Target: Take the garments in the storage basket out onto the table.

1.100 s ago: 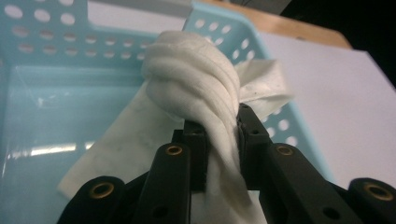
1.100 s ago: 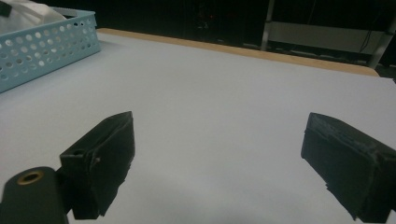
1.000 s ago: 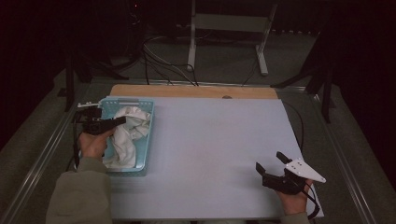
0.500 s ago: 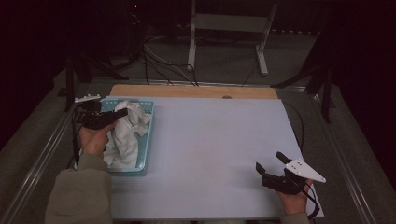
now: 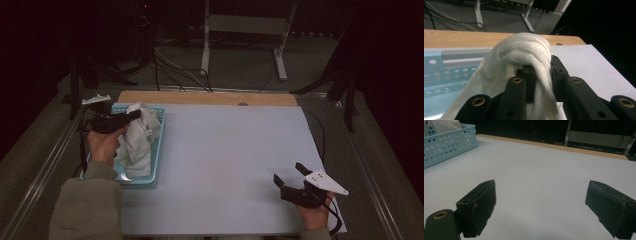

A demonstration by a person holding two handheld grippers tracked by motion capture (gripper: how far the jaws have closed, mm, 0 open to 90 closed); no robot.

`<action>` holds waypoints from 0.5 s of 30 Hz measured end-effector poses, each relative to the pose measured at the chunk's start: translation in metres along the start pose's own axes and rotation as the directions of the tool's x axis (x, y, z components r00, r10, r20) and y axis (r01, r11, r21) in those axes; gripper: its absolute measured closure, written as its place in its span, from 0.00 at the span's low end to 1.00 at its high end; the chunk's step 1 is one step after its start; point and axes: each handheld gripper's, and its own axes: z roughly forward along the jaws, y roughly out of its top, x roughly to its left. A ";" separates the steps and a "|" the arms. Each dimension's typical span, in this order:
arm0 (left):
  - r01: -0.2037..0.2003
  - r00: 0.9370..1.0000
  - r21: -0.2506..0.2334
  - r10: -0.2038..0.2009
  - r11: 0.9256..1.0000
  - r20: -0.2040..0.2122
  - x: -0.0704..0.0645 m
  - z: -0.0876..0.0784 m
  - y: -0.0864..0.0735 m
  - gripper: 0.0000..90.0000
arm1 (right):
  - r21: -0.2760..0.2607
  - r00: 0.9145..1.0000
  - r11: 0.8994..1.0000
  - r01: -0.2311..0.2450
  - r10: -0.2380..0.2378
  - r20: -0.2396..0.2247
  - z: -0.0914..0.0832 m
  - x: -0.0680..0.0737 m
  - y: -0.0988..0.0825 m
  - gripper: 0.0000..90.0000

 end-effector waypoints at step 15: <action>-0.018 0.999 -0.045 0.020 0.999 0.043 -0.017 0.001 0.014 0.87 | 0.004 1.000 1.000 -0.005 0.005 -0.003 0.000 0.000 0.000 0.11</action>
